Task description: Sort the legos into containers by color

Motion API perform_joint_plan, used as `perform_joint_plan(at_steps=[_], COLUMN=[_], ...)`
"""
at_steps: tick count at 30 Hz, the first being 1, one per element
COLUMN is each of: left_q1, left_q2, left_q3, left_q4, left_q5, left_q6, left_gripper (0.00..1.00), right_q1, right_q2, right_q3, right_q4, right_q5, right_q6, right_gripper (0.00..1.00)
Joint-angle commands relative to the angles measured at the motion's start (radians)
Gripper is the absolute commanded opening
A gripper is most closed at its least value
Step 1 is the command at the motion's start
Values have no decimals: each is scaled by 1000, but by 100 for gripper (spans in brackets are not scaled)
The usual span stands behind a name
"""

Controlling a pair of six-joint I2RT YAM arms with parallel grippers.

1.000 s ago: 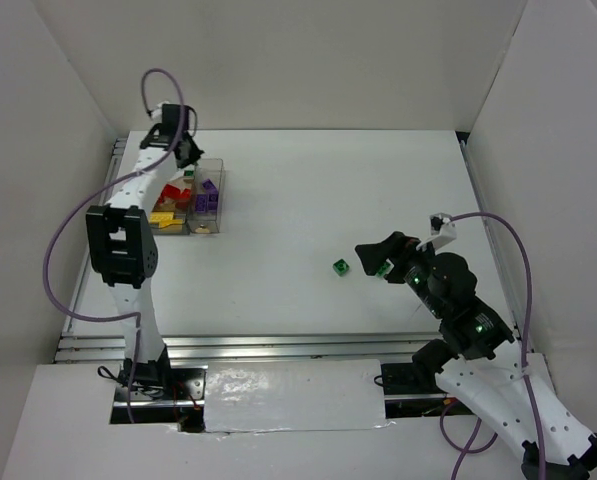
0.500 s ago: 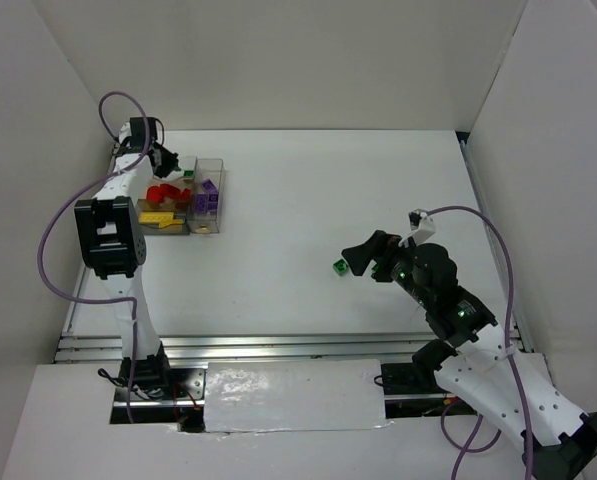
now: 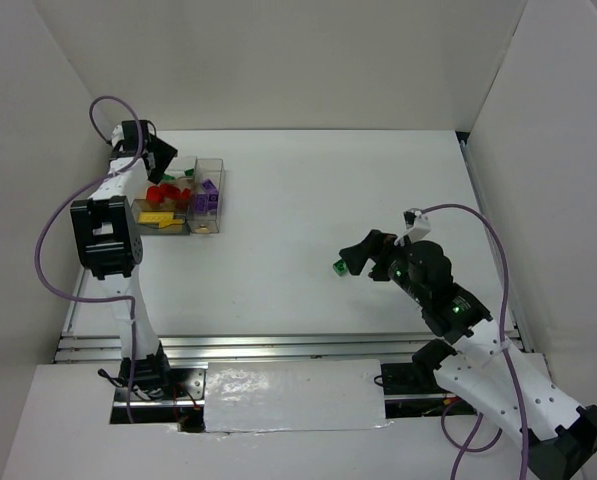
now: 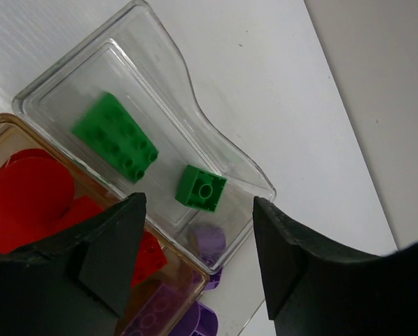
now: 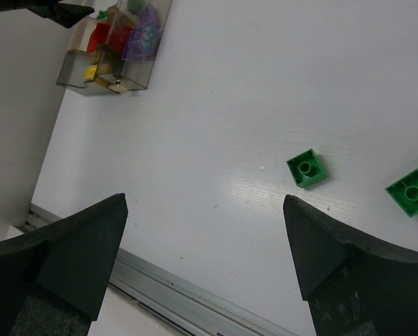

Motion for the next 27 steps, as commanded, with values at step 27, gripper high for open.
perform_joint_plan(at_steps=[27], left_q1=[-1085], left_q2=[-219], left_q3=[-273], left_q4=[-46], left_q5=[97], left_q6=[926], left_gripper=[100], right_q1=[-8], right_q2=[-289], right_q3=[136], right_q4=[-297], right_q5=[260], right_q6=[40], right_gripper=[100])
